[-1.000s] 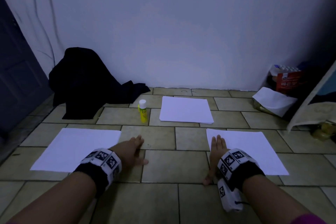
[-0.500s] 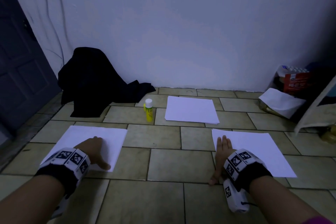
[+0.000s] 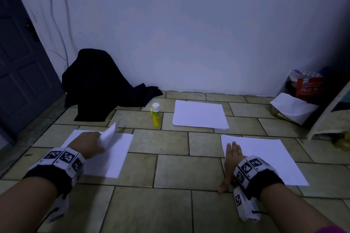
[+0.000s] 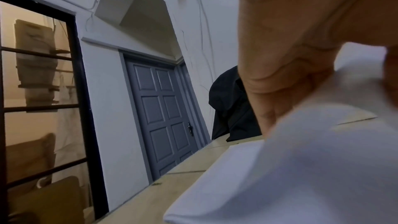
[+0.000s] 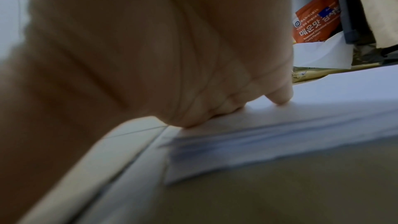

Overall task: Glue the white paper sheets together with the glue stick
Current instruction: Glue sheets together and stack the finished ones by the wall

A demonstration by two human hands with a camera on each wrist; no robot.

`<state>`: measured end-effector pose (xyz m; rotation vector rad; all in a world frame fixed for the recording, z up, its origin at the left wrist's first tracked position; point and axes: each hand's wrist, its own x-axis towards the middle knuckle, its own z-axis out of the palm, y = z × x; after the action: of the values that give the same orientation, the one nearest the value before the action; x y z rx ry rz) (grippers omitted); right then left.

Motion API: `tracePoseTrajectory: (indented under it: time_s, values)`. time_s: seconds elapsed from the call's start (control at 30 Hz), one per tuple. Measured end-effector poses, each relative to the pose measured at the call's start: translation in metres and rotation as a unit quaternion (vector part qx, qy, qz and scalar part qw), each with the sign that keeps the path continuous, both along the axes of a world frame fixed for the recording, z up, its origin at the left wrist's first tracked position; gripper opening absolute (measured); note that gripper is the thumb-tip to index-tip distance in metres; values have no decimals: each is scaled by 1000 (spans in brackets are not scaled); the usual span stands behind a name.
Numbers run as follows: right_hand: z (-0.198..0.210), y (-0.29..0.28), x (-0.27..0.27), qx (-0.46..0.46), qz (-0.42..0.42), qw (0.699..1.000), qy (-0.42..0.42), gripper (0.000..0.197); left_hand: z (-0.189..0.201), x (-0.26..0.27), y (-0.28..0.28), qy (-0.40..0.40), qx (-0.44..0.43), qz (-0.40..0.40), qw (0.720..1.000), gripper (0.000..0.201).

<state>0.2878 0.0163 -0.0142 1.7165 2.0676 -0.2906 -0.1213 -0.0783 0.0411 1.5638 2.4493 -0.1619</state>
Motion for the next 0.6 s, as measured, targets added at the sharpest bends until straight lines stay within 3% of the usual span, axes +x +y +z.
tracePoseTrajectory:
  time_s: [0.17,0.27,0.4,0.6]
  values:
    - [-1,-1,1,5,1,1000,11,161,8,-7,-1,31,178,66,981,22]
    - [0,0,0,-2,-1,1000,11,161,24,14,-3,59,232,42,970,26]
    - [0,0,0,-5,-2,1000,15,161,40,74,2,69,163,-38,983,45]
    - [8,-3,-2,-7,3,1000,5,157,2,167,22,20,16,-166,986,69]
